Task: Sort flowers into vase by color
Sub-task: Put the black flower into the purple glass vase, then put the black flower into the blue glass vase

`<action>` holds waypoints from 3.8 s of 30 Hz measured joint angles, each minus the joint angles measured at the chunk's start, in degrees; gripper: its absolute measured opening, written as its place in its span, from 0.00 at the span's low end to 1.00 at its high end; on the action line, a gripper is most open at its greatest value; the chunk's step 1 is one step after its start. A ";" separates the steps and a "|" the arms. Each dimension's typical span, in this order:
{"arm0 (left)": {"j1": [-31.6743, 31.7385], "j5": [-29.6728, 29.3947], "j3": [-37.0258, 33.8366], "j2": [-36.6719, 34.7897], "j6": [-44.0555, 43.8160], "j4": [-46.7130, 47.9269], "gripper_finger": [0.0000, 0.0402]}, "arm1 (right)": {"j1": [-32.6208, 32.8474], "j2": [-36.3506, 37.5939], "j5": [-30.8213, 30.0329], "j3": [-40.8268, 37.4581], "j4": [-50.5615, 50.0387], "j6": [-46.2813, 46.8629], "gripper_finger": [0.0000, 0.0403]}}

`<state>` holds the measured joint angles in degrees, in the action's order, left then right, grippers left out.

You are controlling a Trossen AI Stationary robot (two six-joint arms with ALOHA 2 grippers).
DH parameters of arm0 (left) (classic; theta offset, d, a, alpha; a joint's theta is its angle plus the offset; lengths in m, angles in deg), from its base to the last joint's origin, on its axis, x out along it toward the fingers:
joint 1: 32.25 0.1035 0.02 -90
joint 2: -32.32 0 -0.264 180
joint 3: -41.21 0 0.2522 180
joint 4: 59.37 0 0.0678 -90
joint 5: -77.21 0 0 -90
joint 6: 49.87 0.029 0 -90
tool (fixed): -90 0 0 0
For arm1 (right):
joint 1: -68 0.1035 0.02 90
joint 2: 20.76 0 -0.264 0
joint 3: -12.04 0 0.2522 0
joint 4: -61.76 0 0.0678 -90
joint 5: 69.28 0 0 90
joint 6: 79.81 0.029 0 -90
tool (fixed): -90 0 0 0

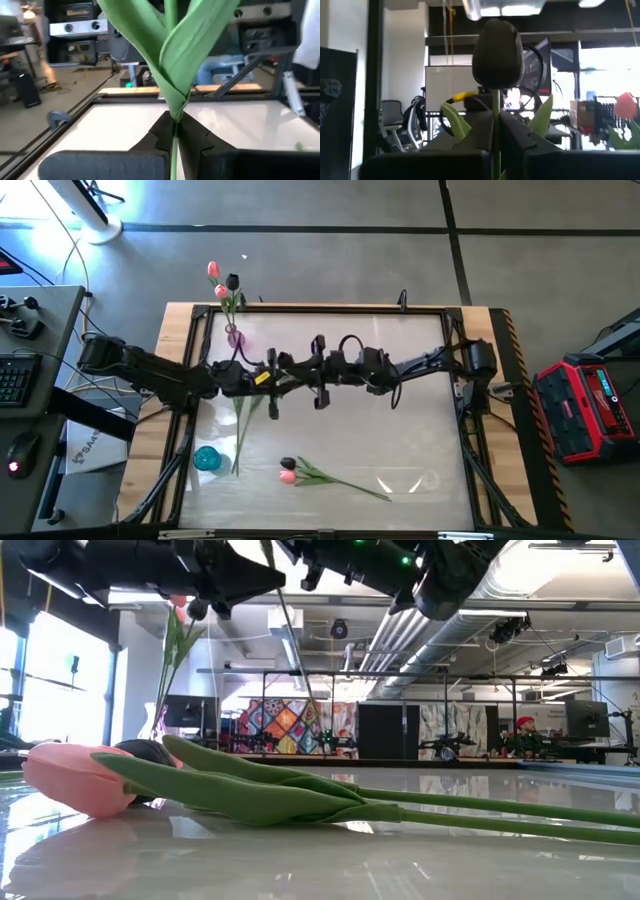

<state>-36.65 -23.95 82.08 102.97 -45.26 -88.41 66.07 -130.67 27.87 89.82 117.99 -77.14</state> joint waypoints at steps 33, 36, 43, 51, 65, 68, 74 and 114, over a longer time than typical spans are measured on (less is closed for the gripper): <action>7.37 -37.92 13.50 -44.40 -13.49 76.49 0.00 | 0.06 8.14 -18.94 -0.01 -42.57 5.87 0.29; 9.03 -39.82 15.24 -44.41 -13.33 77.95 0.00 | 0.00 8.14 -20.04 -0.01 -44.28 5.87 0.29; 13.91 -42.40 16.13 -44.38 -11.83 78.02 0.00 | -0.01 8.14 -23.13 -0.01 -47.10 6.11 0.29; 20.91 -38.45 16.13 -43.07 -6.11 69.26 0.00 | 0.00 8.14 -23.12 -0.01 -46.61 6.30 0.29; 35.24 -25.39 15.68 -37.58 -6.68 67.66 0.00 | -0.03 8.14 -23.05 -0.01 -48.83 5.89 0.29; 37.40 -23.78 13.94 -37.51 -7.53 66.16 0.00 | -0.03 8.14 -23.05 -0.01 -49.79 5.89 0.29; 41.13 -18.90 11.42 -37.38 -10.09 65.49 0.00 | -0.07 8.13 -23.07 -0.01 -50.52 5.87 0.29; 42.55 -14.39 12.92 -44.40 -15.45 75.68 0.46 | -0.16 7.74 -28.80 -0.01 -63.75 11.06 0.30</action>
<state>5.90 -38.34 95.00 58.57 -60.71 -12.73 65.91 -122.93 -0.93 89.81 54.24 -66.08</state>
